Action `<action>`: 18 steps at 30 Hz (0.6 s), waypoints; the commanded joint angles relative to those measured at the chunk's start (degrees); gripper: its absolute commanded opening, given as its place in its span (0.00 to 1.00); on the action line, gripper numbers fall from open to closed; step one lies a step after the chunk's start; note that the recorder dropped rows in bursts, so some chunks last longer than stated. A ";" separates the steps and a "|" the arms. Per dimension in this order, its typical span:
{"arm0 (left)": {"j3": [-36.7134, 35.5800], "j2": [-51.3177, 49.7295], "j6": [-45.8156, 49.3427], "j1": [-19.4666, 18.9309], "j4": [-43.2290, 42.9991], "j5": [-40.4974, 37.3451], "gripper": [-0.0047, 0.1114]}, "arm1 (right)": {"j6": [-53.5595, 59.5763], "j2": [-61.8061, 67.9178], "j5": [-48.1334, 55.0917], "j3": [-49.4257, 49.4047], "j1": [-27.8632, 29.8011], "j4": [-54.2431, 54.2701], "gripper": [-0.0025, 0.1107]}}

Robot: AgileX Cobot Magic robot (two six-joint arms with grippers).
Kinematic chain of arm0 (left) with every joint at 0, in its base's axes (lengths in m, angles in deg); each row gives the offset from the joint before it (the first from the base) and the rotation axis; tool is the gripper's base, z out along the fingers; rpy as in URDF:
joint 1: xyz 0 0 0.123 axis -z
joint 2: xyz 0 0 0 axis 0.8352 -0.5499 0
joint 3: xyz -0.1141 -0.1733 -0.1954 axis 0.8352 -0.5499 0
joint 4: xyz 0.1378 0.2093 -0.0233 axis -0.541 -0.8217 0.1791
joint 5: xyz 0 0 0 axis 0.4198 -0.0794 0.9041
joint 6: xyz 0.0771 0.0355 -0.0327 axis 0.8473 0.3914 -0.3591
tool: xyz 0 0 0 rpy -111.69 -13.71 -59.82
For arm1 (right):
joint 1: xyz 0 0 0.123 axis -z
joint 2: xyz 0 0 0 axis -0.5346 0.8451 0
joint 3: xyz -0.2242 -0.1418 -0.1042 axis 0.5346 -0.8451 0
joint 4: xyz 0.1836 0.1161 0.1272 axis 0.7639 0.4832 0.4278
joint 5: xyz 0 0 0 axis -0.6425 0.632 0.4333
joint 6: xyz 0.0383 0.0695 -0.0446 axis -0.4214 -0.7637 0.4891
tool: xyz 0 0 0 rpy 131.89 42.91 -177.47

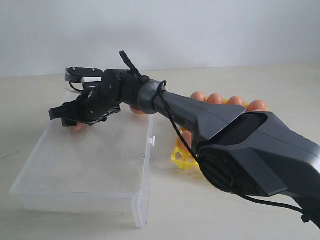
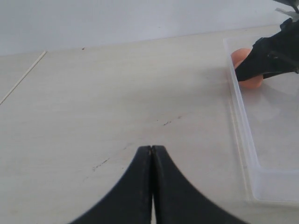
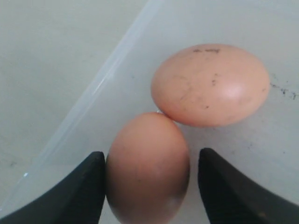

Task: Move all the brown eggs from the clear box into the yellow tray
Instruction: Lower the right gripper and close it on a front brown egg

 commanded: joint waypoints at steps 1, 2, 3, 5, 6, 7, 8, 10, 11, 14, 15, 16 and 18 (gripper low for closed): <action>0.23 0.32 0.00 0.34 0.12 0.35 0.04 | 0.17 0.14 -1.61 0.47 0.07 -0.27 0.49; 0.23 0.32 0.00 0.34 0.12 0.35 0.04 | 0.17 0.14 -1.84 0.47 0.07 -0.27 0.46; 0.23 0.32 0.00 0.34 0.12 0.35 0.04 | 0.17 0.14 -2.19 0.47 0.07 -0.27 0.43; 0.23 0.32 0.00 0.34 0.12 0.35 0.04 | 0.17 0.14 -3.08 0.47 0.07 -0.45 0.36; 0.23 0.32 0.00 0.34 0.12 0.35 0.04 | 0.17 0.14 -3.50 0.47 0.07 -0.45 0.33; 0.23 0.32 0.00 0.34 0.12 0.35 0.04 | 0.17 0.14 -3.79 0.47 0.07 -0.57 0.29; 0.23 0.32 0.00 0.34 0.12 0.35 0.04 | 0.17 0.14 -4.03 0.47 0.07 -0.71 0.26; 0.23 0.32 0.00 0.34 0.12 0.35 0.04 | 0.27 0.14 -4.19 0.47 0.07 -1.15 0.19; 0.23 0.32 0.00 0.34 0.12 0.35 0.04 | 0.27 0.14 -4.19 0.47 0.07 -1.52 0.14; 0.23 0.32 0.00 0.34 0.12 0.35 0.04 | 0.27 0.00 -3.84 0.47 0.07 -1.91 0.02; 0.23 0.32 0.00 0.34 0.12 0.35 0.04 | 0.27 -0.29 -3.76 0.47 0.07 -1.91 0.02; 0.23 0.32 0.00 0.34 0.12 0.35 0.04 | 0.27 -0.42 -3.60 0.47 0.07 -1.79 0.02; 0.23 0.32 0.00 0.34 0.12 0.35 0.04 | 0.27 -1.19 -3.25 0.47 0.07 -1.91 0.02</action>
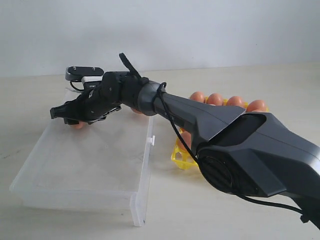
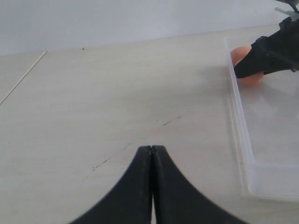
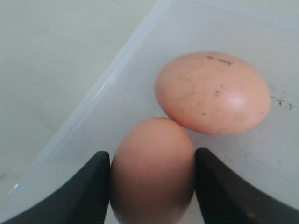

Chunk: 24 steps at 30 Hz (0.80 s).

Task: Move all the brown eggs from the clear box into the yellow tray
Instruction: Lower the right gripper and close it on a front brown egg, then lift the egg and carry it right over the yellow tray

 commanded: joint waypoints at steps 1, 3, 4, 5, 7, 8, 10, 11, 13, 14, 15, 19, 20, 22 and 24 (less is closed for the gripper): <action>0.23 0.32 0.00 0.34 0.12 0.35 0.04 | 0.27 -1.96 -0.29 0.47 0.07 -0.62 0.02; 0.23 0.32 0.00 0.34 0.12 0.35 0.04 | 0.27 -2.65 0.45 0.47 0.07 -1.58 0.02; 0.23 0.32 0.00 0.34 0.12 0.35 0.04 | 0.27 -3.03 0.70 0.47 0.07 -2.16 0.02; 0.23 0.32 0.00 0.34 0.12 0.35 0.04 | 0.27 -3.60 1.00 0.36 0.05 -3.18 0.02; 0.23 0.32 0.00 0.34 0.12 0.35 0.04 | 0.27 -4.51 0.88 0.26 -0.05 -3.71 0.02; 0.23 0.32 0.00 0.34 0.12 0.35 0.04 | 0.85 -5.05 0.75 0.26 -0.17 -3.71 0.02; 0.23 0.32 0.00 0.34 0.12 0.35 0.04 | 3.05 -5.83 0.03 0.26 -0.18 -3.28 0.02; 0.23 0.32 0.00 0.34 0.12 0.35 0.04 | 4.51 -6.37 -0.08 0.26 -0.29 -3.05 0.02; 0.23 0.32 0.00 0.34 0.12 0.35 0.04 | 7.44 -7.02 -0.19 0.26 -0.50 -2.15 0.02; 0.23 0.32 0.00 0.34 0.12 0.35 0.04 | 9.18 -7.20 -0.17 0.26 -0.60 -1.69 0.02; 0.23 0.32 0.00 0.34 0.12 0.35 0.04 | 10.26 -7.48 -0.17 0.26 -0.60 -1.26 0.02; 0.23 0.32 0.00 0.34 0.12 0.35 0.04 | 12.36 -8.90 -2.67 -1.11 -1.15 0.67 0.02; 0.23 0.32 0.00 0.34 0.12 0.35 0.04 | 12.36 -9.32 -2.70 -1.23 -1.15 0.43 0.02; 0.23 0.32 0.00 0.34 0.12 0.35 0.04 | 12.36 -9.75 -2.26 -1.23 -1.15 0.25 0.02; 0.23 0.32 0.00 0.34 0.12 0.35 0.04 | 12.36 -10.50 -1.69 -1.23 -1.01 -0.45 0.02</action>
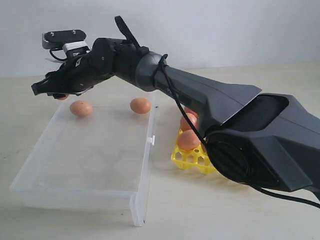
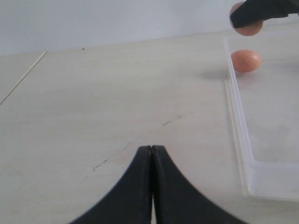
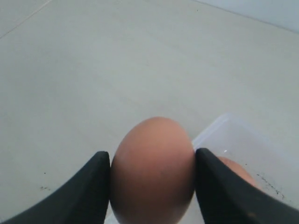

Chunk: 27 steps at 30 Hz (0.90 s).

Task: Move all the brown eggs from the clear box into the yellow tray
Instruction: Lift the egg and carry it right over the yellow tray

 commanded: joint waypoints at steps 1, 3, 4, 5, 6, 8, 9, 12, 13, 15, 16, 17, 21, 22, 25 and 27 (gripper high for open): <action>0.23 0.32 0.00 0.34 0.12 0.35 0.04 | 0.83 -2.27 -0.26 -0.28 0.19 -0.47 0.02; 0.23 0.32 0.00 0.34 0.12 0.35 0.04 | 1.07 -3.03 0.60 -0.28 0.47 -1.14 0.02; 0.23 0.32 0.00 0.34 0.12 0.35 0.04 | 1.21 -3.47 1.13 -0.28 0.47 -1.79 0.02; 0.23 0.32 0.00 0.34 0.12 0.35 0.04 | 1.21 -3.84 1.58 -0.28 0.47 -2.82 0.02; 0.23 0.32 0.00 0.34 0.12 0.35 0.04 | 1.21 -4.28 1.82 -0.38 0.47 -3.46 0.02; 0.23 0.32 0.00 0.34 0.12 0.35 0.04 | 1.09 -5.53 0.90 -1.40 0.47 -4.52 0.02; 0.23 0.32 0.00 0.34 0.12 0.35 0.04 | 1.09 -6.70 -0.67 -2.92 0.47 -5.42 0.02; 0.23 0.32 0.00 0.34 0.12 0.35 0.04 | 1.09 -17.18 -18.67 -20.84 0.47 -6.14 0.02; 0.23 0.32 0.00 0.34 0.12 0.35 0.04 | 1.09 -20.08 -23.67 -25.91 0.47 -6.14 0.02; 0.23 0.32 0.00 0.34 0.12 0.35 0.04 | 2.41 -28.19 -36.02 -39.87 -0.10 -6.04 0.02; 0.23 0.32 0.00 0.34 0.12 0.35 0.04 | 2.76 -33.01 -38.04 -47.57 -0.22 -6.04 0.02; 0.23 0.32 0.00 0.34 0.12 0.35 0.04 | 3.60 -35.33 -38.04 -51.37 -0.61 -6.04 0.02; 0.23 0.32 0.00 0.34 0.12 0.35 0.04 | 5.22 -48.74 -42.98 -74.18 -0.92 -6.04 0.02; 0.23 0.32 0.00 0.34 0.12 0.35 0.04 | 5.80 -50.98 -47.19 -78.85 -0.92 -6.04 0.02; 0.23 0.32 0.00 0.34 0.12 0.35 0.04 | 5.87 -57.72 -62.70 -96.04 -0.92 -6.04 0.02; 0.23 0.32 0.00 0.34 0.12 0.35 0.04 | 7.93 -60.26 -68.59 -103.88 0.69 -4.35 0.02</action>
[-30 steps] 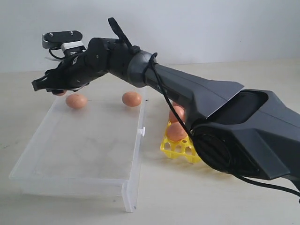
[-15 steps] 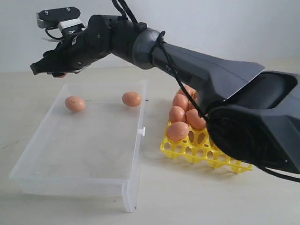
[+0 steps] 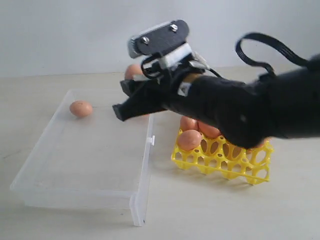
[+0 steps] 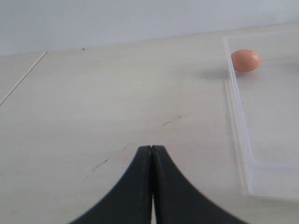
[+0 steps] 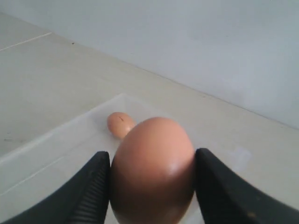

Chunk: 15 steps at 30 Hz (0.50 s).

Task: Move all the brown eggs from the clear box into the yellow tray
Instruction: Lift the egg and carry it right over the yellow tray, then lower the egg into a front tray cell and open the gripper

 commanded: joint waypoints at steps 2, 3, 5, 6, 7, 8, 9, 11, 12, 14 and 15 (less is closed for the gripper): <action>0.23 0.32 -0.10 0.34 0.12 0.35 0.04 | 3.33 -4.95 -12.68 -15.00 3.66 3.35 0.02; 0.23 0.32 -0.10 0.34 0.12 0.35 0.04 | 3.62 -4.97 -13.28 -16.27 4.56 3.83 0.02; 0.23 0.32 -0.10 0.34 0.12 0.35 0.04 | 3.62 -4.97 -14.86 -19.14 7.03 3.95 0.02; 0.23 0.32 -0.10 0.34 0.12 0.35 0.04 | 3.62 -4.97 -15.53 -20.08 7.97 4.06 0.02; 0.23 0.32 -0.10 0.34 0.12 0.35 0.04 | 3.62 -4.97 -15.95 -21.00 8.99 4.06 0.02; 0.23 0.32 -0.10 0.34 0.12 0.35 0.04 | 3.62 -4.97 -15.95 -21.59 9.93 4.06 0.02; 0.23 0.32 -0.10 0.34 0.12 0.35 0.04 | 3.62 -4.97 -15.95 -22.10 10.61 4.06 0.02; 0.23 0.32 -0.10 0.34 0.12 0.35 0.04 | 3.34 -4.97 -15.95 -22.73 12.15 4.06 0.02; 0.23 0.32 -0.10 0.34 0.12 0.35 0.04 | 2.84 -4.83 -16.07 -22.88 12.89 4.06 0.02; 0.23 0.32 -0.10 0.34 0.12 0.35 0.04 | 2.46 -4.49 -16.23 -23.12 13.53 3.86 0.02; 0.23 0.32 -0.10 0.34 0.12 0.35 0.04 | 2.46 -4.22 -16.23 -23.12 13.53 3.86 0.02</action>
